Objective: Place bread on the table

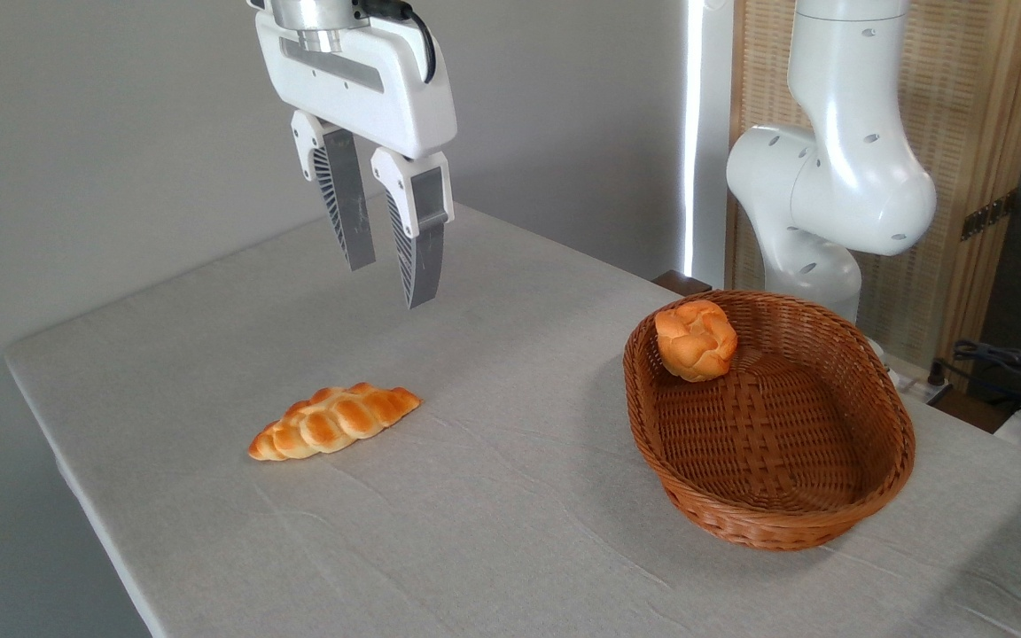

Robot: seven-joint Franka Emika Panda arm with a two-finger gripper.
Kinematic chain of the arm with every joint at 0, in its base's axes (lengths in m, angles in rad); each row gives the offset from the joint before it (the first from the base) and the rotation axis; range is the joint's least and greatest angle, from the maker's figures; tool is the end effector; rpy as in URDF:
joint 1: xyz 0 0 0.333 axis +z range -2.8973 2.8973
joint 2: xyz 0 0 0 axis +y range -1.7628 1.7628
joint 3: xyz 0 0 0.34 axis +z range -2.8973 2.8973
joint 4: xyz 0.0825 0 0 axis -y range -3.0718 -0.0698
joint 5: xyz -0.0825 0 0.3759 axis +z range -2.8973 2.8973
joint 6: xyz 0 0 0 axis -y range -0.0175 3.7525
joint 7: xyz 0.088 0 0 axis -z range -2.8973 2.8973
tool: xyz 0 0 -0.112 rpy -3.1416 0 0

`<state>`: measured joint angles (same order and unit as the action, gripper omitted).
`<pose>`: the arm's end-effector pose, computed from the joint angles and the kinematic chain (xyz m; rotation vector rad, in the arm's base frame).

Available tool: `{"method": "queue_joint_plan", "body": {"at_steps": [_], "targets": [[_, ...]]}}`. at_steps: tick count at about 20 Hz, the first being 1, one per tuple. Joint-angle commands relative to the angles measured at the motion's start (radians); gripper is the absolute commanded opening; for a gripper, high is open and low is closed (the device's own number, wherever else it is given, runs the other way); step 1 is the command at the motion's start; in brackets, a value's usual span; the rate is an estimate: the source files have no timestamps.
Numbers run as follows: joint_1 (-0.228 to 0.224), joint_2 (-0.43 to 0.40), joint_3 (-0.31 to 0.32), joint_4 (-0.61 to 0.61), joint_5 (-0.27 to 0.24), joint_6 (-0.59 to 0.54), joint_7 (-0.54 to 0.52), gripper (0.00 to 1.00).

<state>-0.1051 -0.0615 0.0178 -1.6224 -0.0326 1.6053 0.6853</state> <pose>0.5271 -0.0494 0.6557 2.8916 -1.1755 0.0817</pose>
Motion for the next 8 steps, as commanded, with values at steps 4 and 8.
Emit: {"method": "queue_joint_plan", "body": {"at_steps": [4, 8], "targets": [[0.022, 0.014, -0.007, 0.026, -0.009, -0.022, -0.001, 1.00], [0.024, 0.020, -0.010, 0.026, -0.009, -0.022, -0.015, 1.00]]}}
